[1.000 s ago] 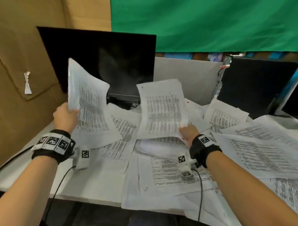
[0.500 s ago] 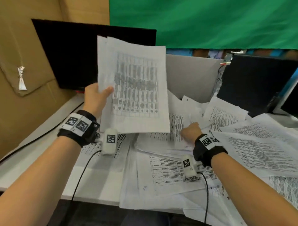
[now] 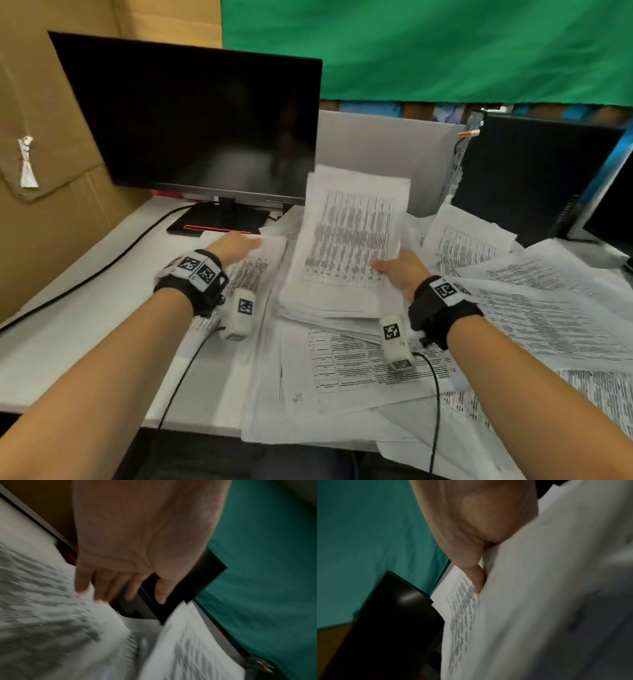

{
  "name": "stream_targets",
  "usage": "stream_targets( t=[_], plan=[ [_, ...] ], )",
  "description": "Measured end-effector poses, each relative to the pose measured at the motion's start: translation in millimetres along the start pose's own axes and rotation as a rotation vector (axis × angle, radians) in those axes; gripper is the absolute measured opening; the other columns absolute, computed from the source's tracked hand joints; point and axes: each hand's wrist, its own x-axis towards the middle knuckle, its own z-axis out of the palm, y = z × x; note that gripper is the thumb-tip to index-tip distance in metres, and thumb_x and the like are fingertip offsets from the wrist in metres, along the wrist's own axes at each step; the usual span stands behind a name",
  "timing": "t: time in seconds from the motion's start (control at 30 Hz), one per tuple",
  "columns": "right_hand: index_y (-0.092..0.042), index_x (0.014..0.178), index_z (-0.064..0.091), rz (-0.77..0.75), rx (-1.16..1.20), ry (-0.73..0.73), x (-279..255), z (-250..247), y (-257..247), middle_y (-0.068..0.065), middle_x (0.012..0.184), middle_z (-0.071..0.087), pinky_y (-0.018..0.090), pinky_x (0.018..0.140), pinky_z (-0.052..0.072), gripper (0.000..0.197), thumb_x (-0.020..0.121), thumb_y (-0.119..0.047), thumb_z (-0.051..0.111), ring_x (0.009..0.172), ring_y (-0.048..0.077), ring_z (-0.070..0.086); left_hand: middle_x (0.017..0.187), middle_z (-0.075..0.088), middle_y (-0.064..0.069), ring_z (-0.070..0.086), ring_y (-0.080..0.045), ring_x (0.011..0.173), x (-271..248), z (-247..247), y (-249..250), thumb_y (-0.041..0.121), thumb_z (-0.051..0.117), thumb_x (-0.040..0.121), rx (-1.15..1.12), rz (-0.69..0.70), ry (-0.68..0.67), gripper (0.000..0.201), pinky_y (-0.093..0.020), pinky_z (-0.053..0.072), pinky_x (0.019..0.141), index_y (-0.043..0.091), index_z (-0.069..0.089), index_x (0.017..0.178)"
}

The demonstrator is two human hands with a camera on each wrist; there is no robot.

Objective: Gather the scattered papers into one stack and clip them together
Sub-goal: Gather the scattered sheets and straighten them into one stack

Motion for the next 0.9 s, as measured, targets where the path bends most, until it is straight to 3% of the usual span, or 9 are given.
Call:
stream_targets(
  t=[0.03,0.1,0.2,0.27,0.43,0.57,0.73,0.8,0.9],
  plan=[
    [-0.005,0.116,0.055,0.043,-0.083,0.021,7.5,-2.3,10.1,0.007,0.116,0.062,0.035,0.093,0.048,0.033,0.089,-0.014,0.070,0.106,0.025,0.059,0.137,0.048,-0.021,0.047,-0.035,0.126,5.6,-12.7,-18.4,0.035,0.053,0.094,0.115,-0.063,0.114,0.057,-0.040,0.037,0.105,0.000,0.042,0.137],
    [0.001,0.130,0.051,0.124,-0.208,0.060,25.3,-3.6,32.8,0.013,0.126,0.062,0.042,0.098,0.050,0.063,0.081,-0.027,0.078,0.115,0.032,0.059,0.139,0.045,-0.024,0.047,-0.038,0.125,10.1,-35.4,-58.9,0.031,0.059,0.088,0.246,-0.226,0.244,0.066,-0.041,0.040,0.104,-0.003,0.034,0.140],
    [-0.009,0.149,0.034,0.146,-0.277,0.009,49.6,-0.9,68.9,0.014,0.144,0.051,0.046,0.105,0.045,0.106,0.061,-0.038,0.085,0.128,0.032,0.052,0.131,0.049,-0.025,0.052,-0.040,0.116,10.8,-52.3,-101.2,0.036,0.068,0.077,0.383,-0.393,0.258,0.076,-0.045,0.046,0.099,-0.003,0.037,0.134],
    [-0.006,0.153,0.021,0.166,-0.298,0.026,37.8,6.5,62.4,0.014,0.150,0.041,0.044,0.110,0.040,0.107,0.070,-0.027,0.086,0.136,0.033,0.043,0.128,0.051,-0.024,0.051,-0.039,0.117,4.2,-54.7,-108.9,0.034,0.074,0.076,0.446,-0.382,0.251,0.075,-0.041,0.046,0.097,-0.004,0.041,0.131],
    [-0.003,0.145,0.031,0.220,-0.265,0.014,39.3,2.2,60.0,0.016,0.142,0.050,0.046,0.103,0.047,0.103,0.062,-0.023,0.089,0.125,0.033,0.052,0.129,0.054,-0.023,0.053,-0.032,0.108,-23.3,-65.5,-85.6,0.017,0.065,0.087,0.364,-0.195,0.201,0.047,-0.037,0.040,0.092,-0.006,0.051,0.126],
    [-0.002,0.136,0.039,0.241,-0.544,0.208,28.7,-7.4,56.7,0.021,0.136,0.044,0.042,0.100,0.047,0.080,0.073,-0.033,0.078,0.121,0.038,0.049,0.117,0.060,-0.020,0.056,-0.035,0.101,-61.5,-78.2,-27.7,0.013,0.052,0.094,0.236,0.198,0.428,0.030,-0.037,0.042,0.080,0.007,0.056,0.123],
    [-0.003,0.094,0.058,0.275,-0.151,0.005,30.7,-12.2,60.8,0.018,0.113,0.066,0.047,0.095,0.053,0.024,0.079,-0.008,0.076,0.101,0.034,0.065,0.099,0.064,-0.008,0.060,-0.023,0.089,-95.2,-82.6,39.2,0.017,0.054,0.092,0.044,0.627,0.613,0.017,-0.031,0.047,0.070,0.012,0.059,0.107],
    [-0.001,0.101,0.058,0.254,-0.109,-0.028,26.5,-15.0,59.7,0.013,0.110,0.066,0.040,0.092,0.052,0.024,0.082,-0.006,0.073,0.099,0.029,0.063,0.101,0.065,-0.003,0.061,-0.016,0.087,-85.4,-65.0,56.1,0.018,0.057,0.089,-0.092,0.615,0.537,0.026,-0.023,0.046,0.067,0.012,0.061,0.114],
    [-0.001,0.119,0.059,0.231,-0.109,-0.041,26.2,-15.3,66.3,0.013,0.115,0.068,0.038,0.090,0.054,0.043,0.080,-0.011,0.075,0.103,0.029,0.065,0.110,0.065,-0.010,0.063,-0.022,0.095,-46.1,-19.5,68.4,0.012,0.058,0.089,-0.134,0.484,0.334,0.030,-0.028,0.046,0.073,0.004,0.060,0.118]
  ],
)
